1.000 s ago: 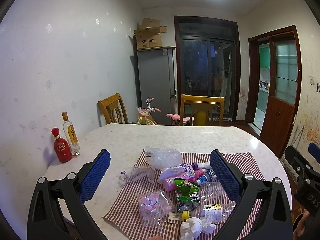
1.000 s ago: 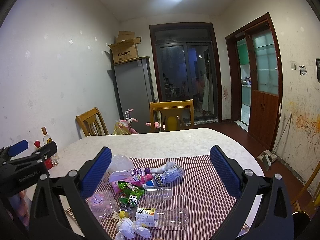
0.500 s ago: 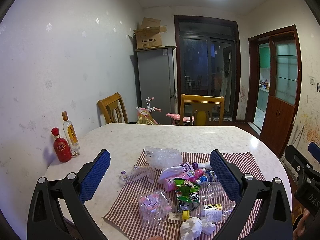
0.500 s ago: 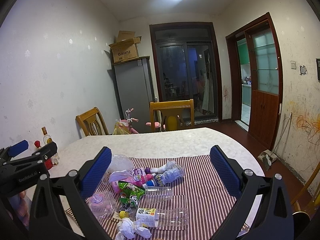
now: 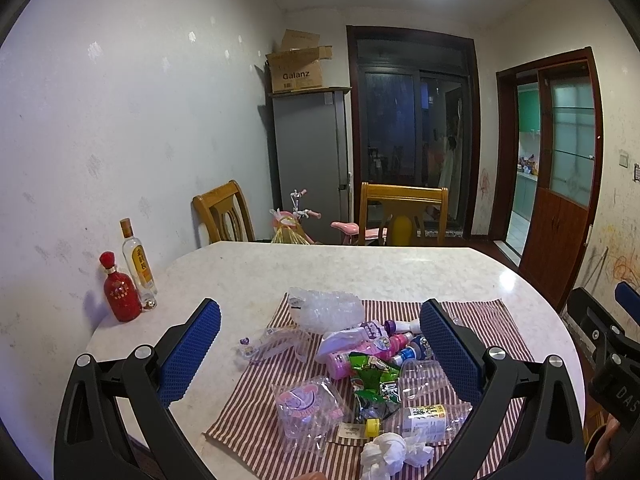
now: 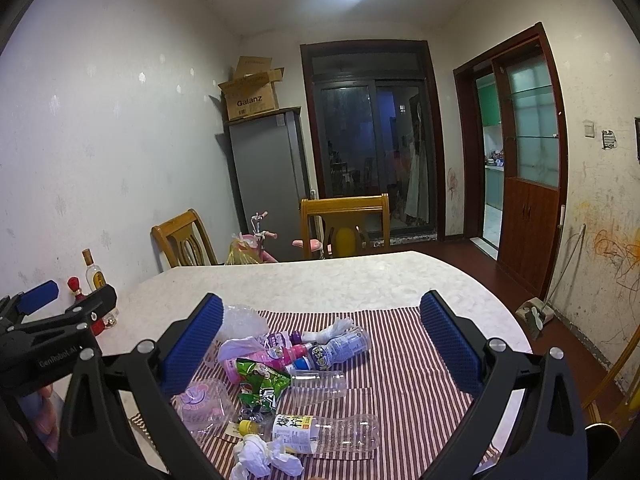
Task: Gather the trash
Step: 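Grasp the clear plastic bag with the left gripper while the right gripper grasps a clear cup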
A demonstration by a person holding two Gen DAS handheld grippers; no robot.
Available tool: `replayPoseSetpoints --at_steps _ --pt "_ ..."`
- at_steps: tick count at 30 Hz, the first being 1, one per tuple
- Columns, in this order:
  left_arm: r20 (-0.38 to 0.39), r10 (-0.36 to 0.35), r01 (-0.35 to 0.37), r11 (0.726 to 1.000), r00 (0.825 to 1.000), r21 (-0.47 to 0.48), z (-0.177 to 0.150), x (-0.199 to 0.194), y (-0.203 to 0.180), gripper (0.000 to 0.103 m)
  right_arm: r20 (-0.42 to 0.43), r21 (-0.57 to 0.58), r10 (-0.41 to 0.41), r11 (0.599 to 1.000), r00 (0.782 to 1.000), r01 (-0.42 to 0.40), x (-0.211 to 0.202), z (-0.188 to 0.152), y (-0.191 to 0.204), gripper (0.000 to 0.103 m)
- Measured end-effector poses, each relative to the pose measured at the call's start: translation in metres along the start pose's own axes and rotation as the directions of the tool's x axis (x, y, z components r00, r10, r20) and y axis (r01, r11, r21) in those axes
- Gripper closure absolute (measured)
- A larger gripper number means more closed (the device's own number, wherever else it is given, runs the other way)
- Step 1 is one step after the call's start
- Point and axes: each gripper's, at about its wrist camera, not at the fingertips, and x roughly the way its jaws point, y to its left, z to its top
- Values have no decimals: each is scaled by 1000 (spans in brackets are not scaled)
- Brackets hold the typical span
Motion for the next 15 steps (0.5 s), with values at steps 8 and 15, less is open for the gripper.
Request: replayPoseSetpoints --at_steps 8,15 --pt "-83 59 -59 998 995 2 -31 31 26 6 -68 3 -7 1000 998 7 28 -4 -3 5" --pt "-245 116 -124 992 963 -20 -64 82 60 6 -221 -14 17 1000 975 -21 75 -21 10 5"
